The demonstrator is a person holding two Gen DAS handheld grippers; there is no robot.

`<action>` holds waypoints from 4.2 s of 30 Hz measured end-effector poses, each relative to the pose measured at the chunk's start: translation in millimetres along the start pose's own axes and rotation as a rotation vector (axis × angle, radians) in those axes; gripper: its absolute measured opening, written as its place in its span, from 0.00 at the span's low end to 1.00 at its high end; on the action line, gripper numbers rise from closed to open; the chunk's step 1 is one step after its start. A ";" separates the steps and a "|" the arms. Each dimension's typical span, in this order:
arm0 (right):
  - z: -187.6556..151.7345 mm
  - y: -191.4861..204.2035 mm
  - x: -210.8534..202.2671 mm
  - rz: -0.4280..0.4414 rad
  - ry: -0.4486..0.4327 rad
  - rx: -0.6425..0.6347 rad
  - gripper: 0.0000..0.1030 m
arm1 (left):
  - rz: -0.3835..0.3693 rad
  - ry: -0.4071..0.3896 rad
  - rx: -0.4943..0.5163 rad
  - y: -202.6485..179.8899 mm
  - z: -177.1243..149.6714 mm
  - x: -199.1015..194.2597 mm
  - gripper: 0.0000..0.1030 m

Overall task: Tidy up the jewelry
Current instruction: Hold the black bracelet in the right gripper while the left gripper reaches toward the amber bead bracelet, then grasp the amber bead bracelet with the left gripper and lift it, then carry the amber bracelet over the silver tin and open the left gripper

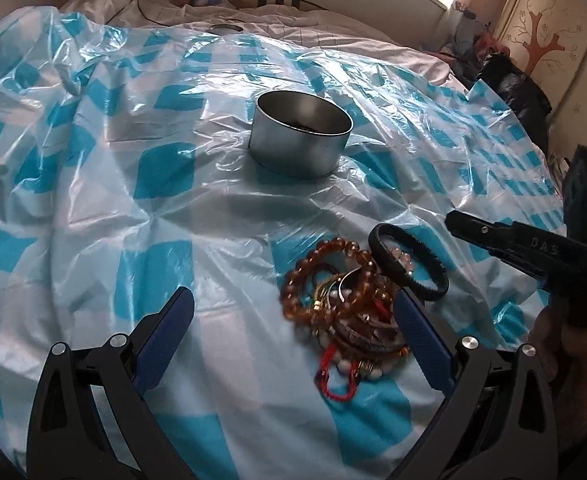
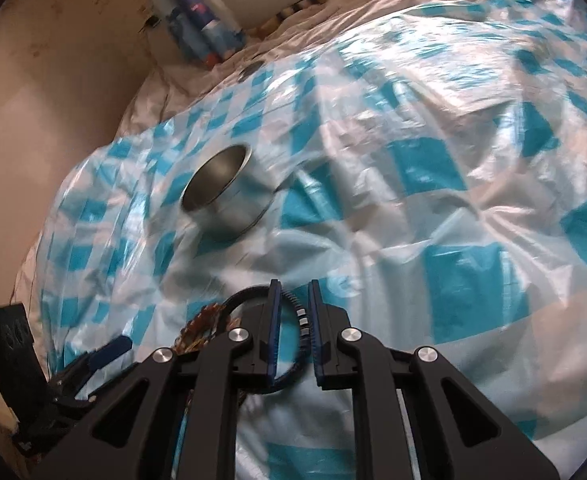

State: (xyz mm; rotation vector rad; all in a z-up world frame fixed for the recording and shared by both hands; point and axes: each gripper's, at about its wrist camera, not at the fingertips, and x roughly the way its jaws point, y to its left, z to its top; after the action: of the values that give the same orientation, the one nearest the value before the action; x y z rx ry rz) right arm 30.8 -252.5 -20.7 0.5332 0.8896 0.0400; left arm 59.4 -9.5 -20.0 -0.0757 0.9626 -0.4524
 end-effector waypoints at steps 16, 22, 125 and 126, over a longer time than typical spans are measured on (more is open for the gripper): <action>-2.7 4.2 16.0 0.020 0.092 -0.016 0.40 | 0.240 -0.002 0.084 6.0 25.3 26.3 0.92; -4.6 8.6 21.5 0.022 0.118 -0.035 0.45 | 0.244 0.043 0.184 -5.5 21.8 38.7 0.86; 24.6 40.0 8.4 0.042 -0.103 -0.180 0.14 | 0.044 -0.050 0.148 11.4 51.9 15.5 0.28; 24.0 40.2 8.0 0.044 -0.104 -0.181 0.13 | 0.056 -0.033 0.157 11.2 48.7 20.3 0.46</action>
State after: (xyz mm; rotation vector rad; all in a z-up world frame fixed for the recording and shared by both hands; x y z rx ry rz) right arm 61.3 -225.8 4.2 0.3828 0.7644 0.1306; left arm 112.3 -14.2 -10.6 0.0859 0.8921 -0.4722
